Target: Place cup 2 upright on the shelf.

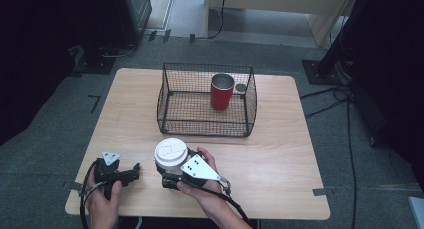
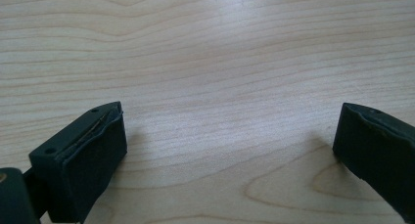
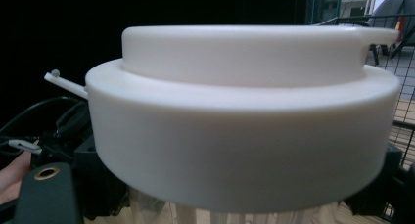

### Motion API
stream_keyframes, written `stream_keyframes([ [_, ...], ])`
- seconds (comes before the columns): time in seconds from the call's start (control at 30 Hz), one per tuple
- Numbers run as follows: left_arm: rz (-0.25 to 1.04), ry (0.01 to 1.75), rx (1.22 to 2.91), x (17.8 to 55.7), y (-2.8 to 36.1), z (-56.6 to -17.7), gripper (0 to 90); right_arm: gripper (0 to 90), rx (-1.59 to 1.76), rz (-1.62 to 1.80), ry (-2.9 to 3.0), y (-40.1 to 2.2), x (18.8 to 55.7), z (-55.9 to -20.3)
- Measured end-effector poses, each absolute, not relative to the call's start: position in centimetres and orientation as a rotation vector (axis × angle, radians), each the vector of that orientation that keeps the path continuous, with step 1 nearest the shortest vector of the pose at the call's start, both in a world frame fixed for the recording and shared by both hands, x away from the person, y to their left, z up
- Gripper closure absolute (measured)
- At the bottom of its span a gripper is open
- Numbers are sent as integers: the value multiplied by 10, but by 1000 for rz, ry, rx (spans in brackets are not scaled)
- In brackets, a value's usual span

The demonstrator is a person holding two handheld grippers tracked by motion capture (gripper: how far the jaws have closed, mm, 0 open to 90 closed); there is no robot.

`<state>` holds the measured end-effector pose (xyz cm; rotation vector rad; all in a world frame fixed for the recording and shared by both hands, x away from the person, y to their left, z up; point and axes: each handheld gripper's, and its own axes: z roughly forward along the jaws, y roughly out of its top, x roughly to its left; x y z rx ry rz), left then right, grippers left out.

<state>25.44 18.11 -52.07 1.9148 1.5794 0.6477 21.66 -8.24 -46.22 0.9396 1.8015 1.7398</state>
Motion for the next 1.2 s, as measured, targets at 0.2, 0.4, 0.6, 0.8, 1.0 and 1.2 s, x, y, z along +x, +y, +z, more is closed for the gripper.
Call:
stream_keyframes([
  [0.2, 648, 1580, 1914, 254, 181, -521, 0, 159, 937, 1754, 1772, -85, 219, -456],
  [0.4, 648, 1580, 1916, 254, 181, -521, 0, 159, 919, 1763, 1731, -89, 222, -448],
  [0.6, 648, 1580, 1915, 254, 181, -521, 0, 159, 924, 1768, 1695, -93, 224, -440],
  [0.8, 648, 1580, 1915, 254, 181, -521, 0, 159, 910, 1768, 1670, -95, 227, -433],
  [1.0, 648, 1580, 1915, 254, 181, -521, 0, 159, 895, 1765, 1642, -98, 230, -424],
  [1.2, 647, 1580, 1915, 254, 181, -521, 0, 159, 892, 1763, 1602, -101, 235, -415],
])
